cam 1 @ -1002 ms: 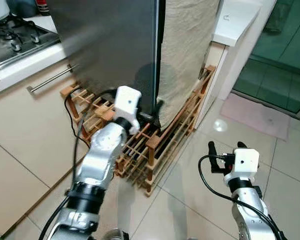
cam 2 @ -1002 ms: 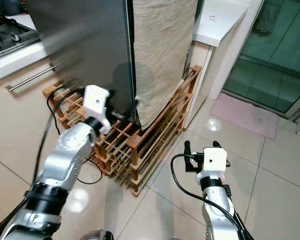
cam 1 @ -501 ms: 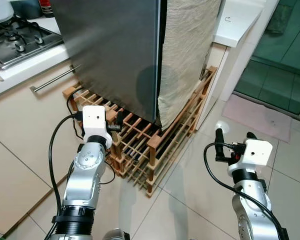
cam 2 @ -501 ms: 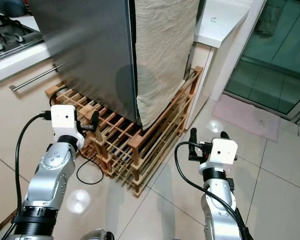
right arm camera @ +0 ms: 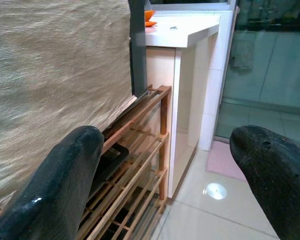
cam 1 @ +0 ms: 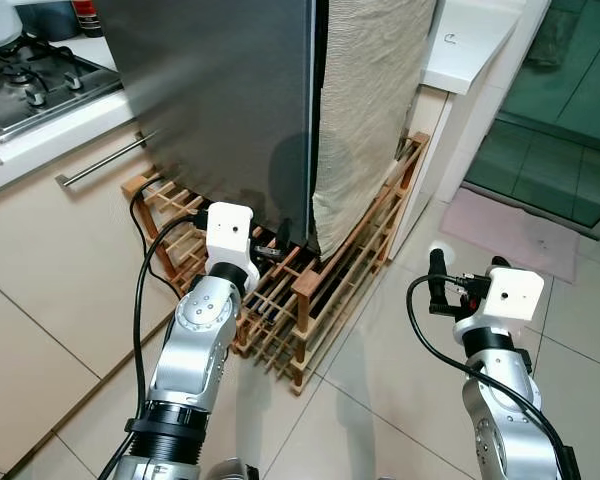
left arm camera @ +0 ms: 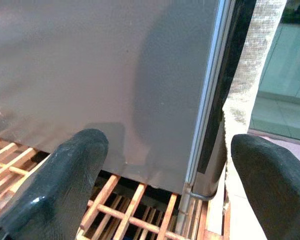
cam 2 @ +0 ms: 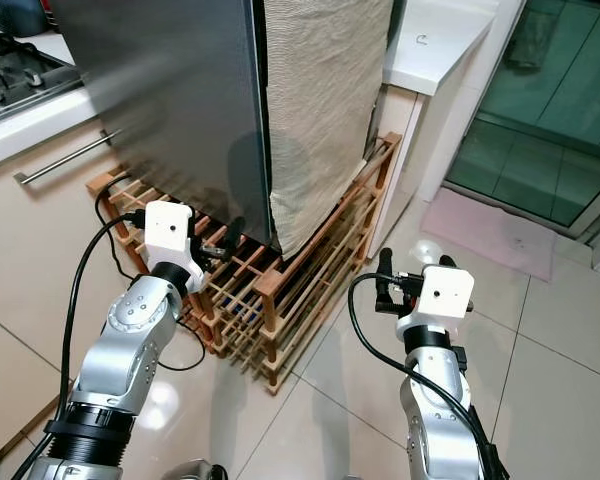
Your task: Restocking fridge
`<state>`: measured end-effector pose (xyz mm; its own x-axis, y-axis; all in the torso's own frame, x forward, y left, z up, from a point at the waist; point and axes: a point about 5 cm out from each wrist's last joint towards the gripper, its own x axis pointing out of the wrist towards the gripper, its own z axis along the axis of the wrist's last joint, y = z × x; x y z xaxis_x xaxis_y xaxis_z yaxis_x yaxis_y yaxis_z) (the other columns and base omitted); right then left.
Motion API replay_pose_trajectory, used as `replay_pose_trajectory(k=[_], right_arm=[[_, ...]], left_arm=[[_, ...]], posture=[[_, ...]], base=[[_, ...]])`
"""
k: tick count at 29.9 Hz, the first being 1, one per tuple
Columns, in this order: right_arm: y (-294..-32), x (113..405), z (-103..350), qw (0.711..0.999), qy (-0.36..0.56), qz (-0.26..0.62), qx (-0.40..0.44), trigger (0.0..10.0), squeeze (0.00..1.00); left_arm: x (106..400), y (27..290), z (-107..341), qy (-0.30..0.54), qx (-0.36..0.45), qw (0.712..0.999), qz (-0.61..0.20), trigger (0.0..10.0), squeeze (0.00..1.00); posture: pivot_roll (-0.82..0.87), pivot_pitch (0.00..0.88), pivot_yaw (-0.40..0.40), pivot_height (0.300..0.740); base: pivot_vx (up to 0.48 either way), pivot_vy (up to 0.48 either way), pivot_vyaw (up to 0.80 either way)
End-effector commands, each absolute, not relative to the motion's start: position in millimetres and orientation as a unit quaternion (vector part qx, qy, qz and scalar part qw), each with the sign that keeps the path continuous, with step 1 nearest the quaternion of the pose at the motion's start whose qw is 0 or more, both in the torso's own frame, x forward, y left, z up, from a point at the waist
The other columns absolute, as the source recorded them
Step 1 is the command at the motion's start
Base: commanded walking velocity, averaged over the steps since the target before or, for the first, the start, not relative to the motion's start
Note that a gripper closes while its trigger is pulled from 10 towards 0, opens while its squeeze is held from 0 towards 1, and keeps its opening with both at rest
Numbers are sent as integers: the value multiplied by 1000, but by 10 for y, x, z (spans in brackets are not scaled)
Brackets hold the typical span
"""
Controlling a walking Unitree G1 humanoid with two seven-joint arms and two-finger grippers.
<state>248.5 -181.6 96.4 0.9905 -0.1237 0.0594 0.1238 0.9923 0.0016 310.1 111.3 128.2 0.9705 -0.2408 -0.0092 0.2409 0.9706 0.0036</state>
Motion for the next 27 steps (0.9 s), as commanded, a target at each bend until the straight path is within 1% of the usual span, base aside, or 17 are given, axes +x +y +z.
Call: replay_pose_trajectory(k=[1,2,7,9,13,21,27], right_arm=[[-1827,2510,1000,998,-33,-61,0,10000,0],[-1825,2534,1020,998,-32,-58,-2,10000,0],[-1819,2558,1027,998,-29,-47,-8,10000,0],[-1861,2564,1039,998,-30,-50,-9,10000,0],[-1890,2570,1018,998,-26,-55,-11,10000,0],[-1840,2621,985,999,-20,-47,-12,10000,0],[-1820,2636,972,999,-18,-41,-11,10000,0]], left_arm=[[3130,1081,1313,-3,9,992,-127,10000,0],[3159,1075,1334,-5,8,992,-124,10000,0],[3147,1078,1309,1,13,992,-126,10000,0],[3144,1064,1312,4,-6,991,-134,10000,0],[3163,1066,1306,3,-11,991,-132,10000,0],[3224,1100,1363,-10,6,993,-117,10000,0],[3261,1120,1388,-13,6,993,-113,10000,0]], posture=[[8,0,-3,740],[15,3,-15,740],[6,7,-12,740],[4,8,-13,740],[6,2,-16,740],[29,0,-19,740],[30,4,-26,740]], base=[[0,0,0],[0,0,0],[0,0,0],[0,0,0],[0,0,0],[0,-456,0],[0,0,0]])
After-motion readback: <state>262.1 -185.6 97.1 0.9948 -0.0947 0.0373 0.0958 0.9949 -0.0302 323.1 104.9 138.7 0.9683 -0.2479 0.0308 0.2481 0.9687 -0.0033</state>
